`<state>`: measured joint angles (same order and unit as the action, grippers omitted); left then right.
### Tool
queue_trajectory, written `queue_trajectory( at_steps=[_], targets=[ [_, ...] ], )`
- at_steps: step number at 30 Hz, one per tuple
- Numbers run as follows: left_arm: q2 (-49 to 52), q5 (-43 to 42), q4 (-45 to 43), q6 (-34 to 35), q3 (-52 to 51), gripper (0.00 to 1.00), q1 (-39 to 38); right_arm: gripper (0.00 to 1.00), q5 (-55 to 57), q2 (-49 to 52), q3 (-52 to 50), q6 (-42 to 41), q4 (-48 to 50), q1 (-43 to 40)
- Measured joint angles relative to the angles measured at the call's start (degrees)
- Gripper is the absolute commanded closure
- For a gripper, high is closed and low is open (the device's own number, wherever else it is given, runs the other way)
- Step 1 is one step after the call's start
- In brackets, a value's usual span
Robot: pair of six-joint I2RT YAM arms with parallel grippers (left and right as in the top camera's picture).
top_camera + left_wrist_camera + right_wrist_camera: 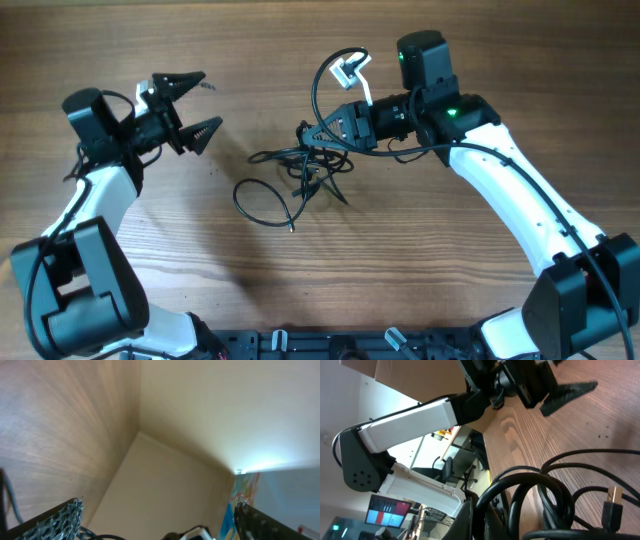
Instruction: Untangle cables
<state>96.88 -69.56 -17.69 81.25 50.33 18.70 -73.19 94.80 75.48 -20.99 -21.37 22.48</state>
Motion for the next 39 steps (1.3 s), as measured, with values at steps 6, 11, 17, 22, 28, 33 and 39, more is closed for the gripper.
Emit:
queue_trajectory(
  at_steps=[6,11,17,22,28,33,39],
  targets=[
    [-1.6,17.8,38.1,-16.2,7.8,0.19,-1.4,0.96,0.0,0.0,0.0,0.0,0.0,0.0],
    [-6.9,16.3,66.7,-26.6,25.5,0.29,-4.6,0.96,0.0,0.0,0.0,0.0,0.0,0.0],
    [-15.3,19.2,83.1,-28.7,28.1,0.31,-10.5,0.96,0.0,0.0,0.0,0.0,0.0,0.0],
    [-12.3,24.6,81.9,-26.4,27.8,0.28,-20.8,0.96,0.0,0.0,0.0,0.0,0.0,0.0],
    [-5.2,26.0,77.6,-22.0,27.7,0.26,-22.4,0.96,0.1,0.0,0.0,0.0,0.0,0.0],
    [-2.2,21.8,77.4,-21.5,27.6,0.30,-23.8,0.96,0.2,0.0,0.0,0.0,0.0,0.0],
    [-2.2,21.7,78.9,-20.9,27.6,0.96,-26.5,0.96,0.2,0.0,0.0,0.0,0.0,0.0]
  ],
)
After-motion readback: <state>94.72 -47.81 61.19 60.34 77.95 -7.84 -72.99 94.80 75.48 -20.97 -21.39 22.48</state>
